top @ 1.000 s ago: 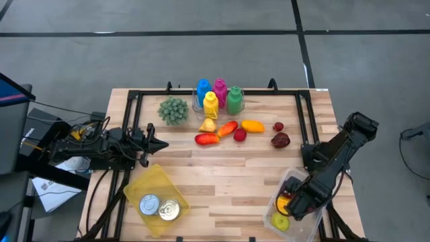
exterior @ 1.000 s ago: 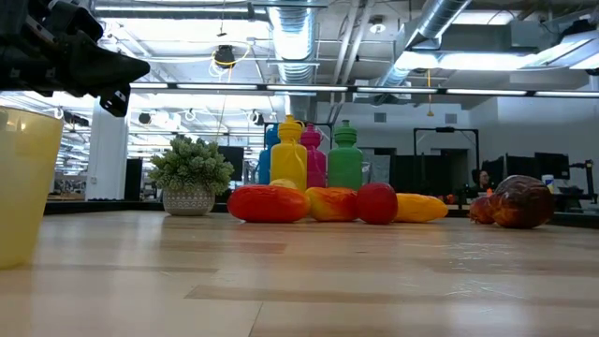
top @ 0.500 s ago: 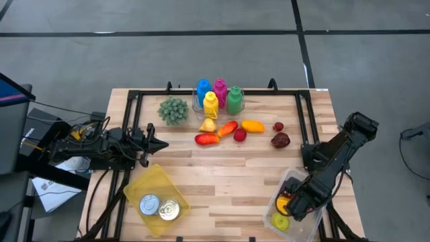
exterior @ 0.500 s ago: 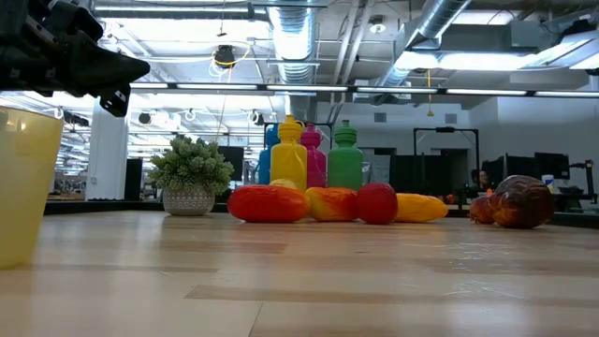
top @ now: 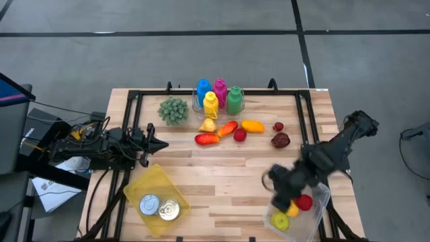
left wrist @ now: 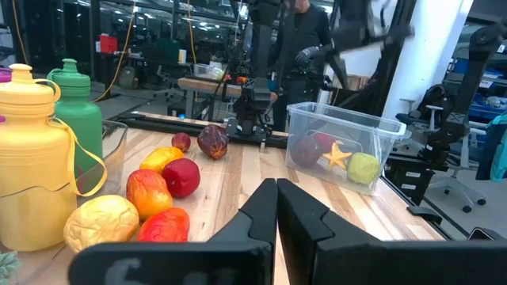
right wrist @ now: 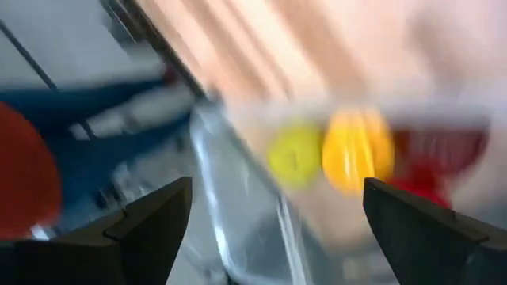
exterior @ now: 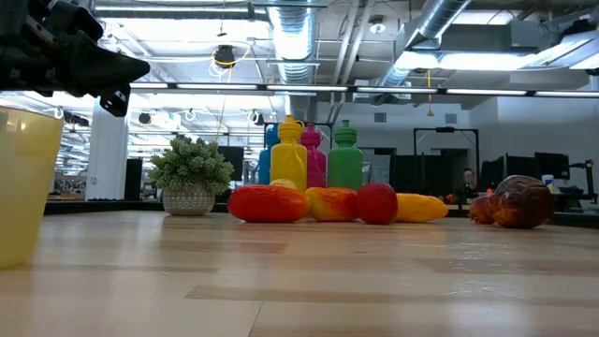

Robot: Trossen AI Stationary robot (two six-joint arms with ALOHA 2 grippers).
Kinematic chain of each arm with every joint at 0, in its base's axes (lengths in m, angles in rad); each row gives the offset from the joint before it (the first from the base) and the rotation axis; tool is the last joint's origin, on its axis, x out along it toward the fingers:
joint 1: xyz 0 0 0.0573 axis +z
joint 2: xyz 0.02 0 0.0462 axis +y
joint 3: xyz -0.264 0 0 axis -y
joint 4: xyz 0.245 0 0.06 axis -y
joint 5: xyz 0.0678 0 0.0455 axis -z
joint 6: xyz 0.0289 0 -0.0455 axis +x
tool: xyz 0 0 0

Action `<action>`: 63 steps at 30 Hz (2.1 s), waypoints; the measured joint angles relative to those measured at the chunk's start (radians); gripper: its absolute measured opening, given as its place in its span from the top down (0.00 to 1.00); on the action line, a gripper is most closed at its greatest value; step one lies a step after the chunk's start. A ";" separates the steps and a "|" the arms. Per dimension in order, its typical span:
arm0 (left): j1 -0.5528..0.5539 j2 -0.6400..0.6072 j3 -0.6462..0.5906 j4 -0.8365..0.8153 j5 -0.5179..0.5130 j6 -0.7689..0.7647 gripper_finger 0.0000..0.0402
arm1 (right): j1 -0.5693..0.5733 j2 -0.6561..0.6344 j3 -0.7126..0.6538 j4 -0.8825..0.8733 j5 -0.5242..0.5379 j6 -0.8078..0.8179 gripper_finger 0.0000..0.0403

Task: Pick & Place Food Item
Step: Put the red tomato into the white bin

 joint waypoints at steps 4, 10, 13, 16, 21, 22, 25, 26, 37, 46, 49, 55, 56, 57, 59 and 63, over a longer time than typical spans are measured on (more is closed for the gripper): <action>0.000 0.000 0.000 0.000 0.000 0.000 1.00 | -0.127 0.000 0.118 -0.055 0.196 -0.125 0.11; 0.000 0.000 0.000 0.000 0.000 0.000 1.00 | -0.357 0.010 0.146 -0.128 0.351 -0.170 0.11; 0.000 0.000 0.000 0.000 0.000 0.000 1.00 | -0.451 0.032 0.144 -0.200 0.347 -0.164 0.11; 0.000 0.000 0.000 0.000 0.000 0.000 1.00 | -0.524 0.052 0.145 -0.208 0.346 -0.198 0.11; 0.000 0.000 0.000 0.000 0.000 0.000 1.00 | -0.620 0.095 0.145 -0.150 0.360 -0.282 0.11; 0.000 0.000 0.000 0.000 0.000 0.000 1.00 | -0.636 0.109 0.145 -0.135 0.359 -0.293 0.11; 0.000 0.000 0.000 0.000 0.000 0.000 1.00 | -0.684 0.172 0.145 -0.068 0.359 -0.327 0.11; 0.000 0.000 0.000 0.000 0.000 0.000 1.00 | -0.701 0.199 0.145 -0.052 0.359 -0.335 0.11; 0.000 0.000 0.000 0.000 0.000 0.000 1.00 | -0.868 0.495 0.144 -0.016 0.308 -0.382 0.11; 0.000 0.000 0.000 0.000 0.000 0.000 1.00 | -0.923 0.546 0.145 0.074 0.252 -0.365 0.11; 0.000 0.000 0.000 0.000 0.000 0.000 1.00 | -0.927 0.547 0.145 0.070 0.251 -0.344 0.11; 0.000 0.000 0.000 0.000 0.000 0.000 1.00 | -0.911 0.548 0.144 0.064 0.273 -0.312 0.11; 0.000 0.000 0.000 0.001 0.000 0.000 1.00 | -0.911 0.548 0.144 0.064 0.275 -0.309 0.11; 0.000 0.000 0.000 0.001 0.000 0.000 1.00 | -0.911 0.548 0.144 0.064 0.276 -0.309 0.11; 0.000 0.000 0.000 0.000 0.000 0.000 1.00 | -0.916 0.548 0.144 0.056 0.284 -0.309 0.12; 0.000 0.000 0.000 0.000 0.000 0.000 1.00 | -0.920 0.547 0.094 0.075 0.296 -0.301 0.14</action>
